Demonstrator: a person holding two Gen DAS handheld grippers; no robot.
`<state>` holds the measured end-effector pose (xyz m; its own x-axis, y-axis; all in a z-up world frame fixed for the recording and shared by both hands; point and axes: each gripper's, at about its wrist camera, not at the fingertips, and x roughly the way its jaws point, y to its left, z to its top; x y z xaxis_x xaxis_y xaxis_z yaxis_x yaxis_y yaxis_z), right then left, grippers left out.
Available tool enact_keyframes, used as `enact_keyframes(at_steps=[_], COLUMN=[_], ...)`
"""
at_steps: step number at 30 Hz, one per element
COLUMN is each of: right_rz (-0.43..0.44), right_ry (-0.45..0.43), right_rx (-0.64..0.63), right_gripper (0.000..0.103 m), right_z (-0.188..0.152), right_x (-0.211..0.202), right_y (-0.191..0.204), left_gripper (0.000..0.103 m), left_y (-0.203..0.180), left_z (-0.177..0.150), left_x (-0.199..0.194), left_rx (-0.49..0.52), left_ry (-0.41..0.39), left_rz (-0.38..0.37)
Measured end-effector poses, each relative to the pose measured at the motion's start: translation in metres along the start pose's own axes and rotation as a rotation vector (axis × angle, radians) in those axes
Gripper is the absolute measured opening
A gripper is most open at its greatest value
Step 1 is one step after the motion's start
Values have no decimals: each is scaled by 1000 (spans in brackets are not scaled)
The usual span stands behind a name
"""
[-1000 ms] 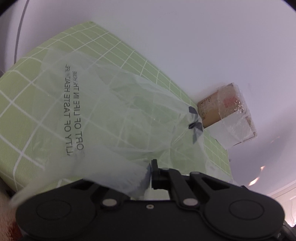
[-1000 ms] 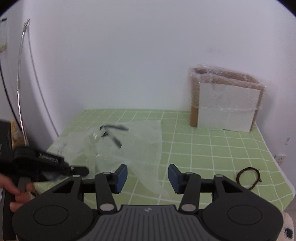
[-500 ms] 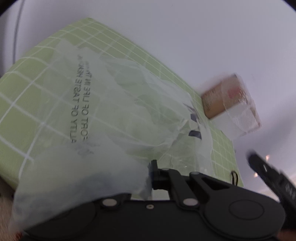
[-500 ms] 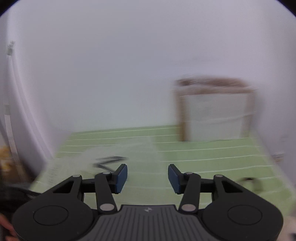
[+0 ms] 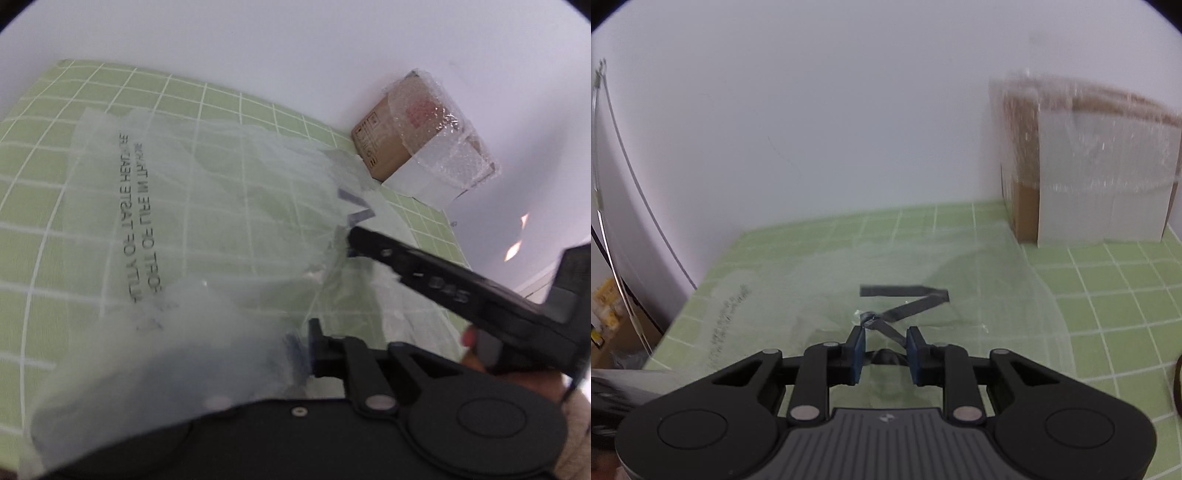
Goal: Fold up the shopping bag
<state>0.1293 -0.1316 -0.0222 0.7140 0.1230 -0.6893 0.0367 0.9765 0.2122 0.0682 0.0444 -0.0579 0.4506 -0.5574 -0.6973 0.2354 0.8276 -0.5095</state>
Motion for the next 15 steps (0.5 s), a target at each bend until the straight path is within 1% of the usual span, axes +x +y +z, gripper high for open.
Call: enact_keyframes(at_steps=[1,2,5,7,8,9,10,13,14,15], right_rz=[-6,-12,-26,-36,-41,-49,-60,-91,-95,-99], right_ry=[6,7,4,-4,-8,-12,-16,-22,-29,-35], right_rx=[-6,-13,-29,-42,-51,-64,-76,-78,-72,-66], right_gripper=[26,26,26,24,24,24,24,25,26,26], right_z=[-2,-3,-5,-6,-6,-6,-5,-1,1,2], right_x=[2,3,5,5,5,4,4,2,0,-2], right_y=[1,1,3,3,2,1,0,-7,-10,-12], left_gripper=[32,37,38,40,40,40,42,46,46,46], left_y=[1,-1,1,3,5,6,7,11,11,10], left_z=[-3,-4,-6,-8,-11,-12,-12,-7,-3,1], left_x=[-5,-9,-24,-33,-40,-51,-62,-81,-88,-91], left_rx=[-7,-6,15,19,21,25,21,-35,-66,-71], left_ry=[6,11,22,31,38,24,-8,-81,-121,-141], left_rz=[-15,-15,-13,-40,-72,-106,-136,-204,-208,-196])
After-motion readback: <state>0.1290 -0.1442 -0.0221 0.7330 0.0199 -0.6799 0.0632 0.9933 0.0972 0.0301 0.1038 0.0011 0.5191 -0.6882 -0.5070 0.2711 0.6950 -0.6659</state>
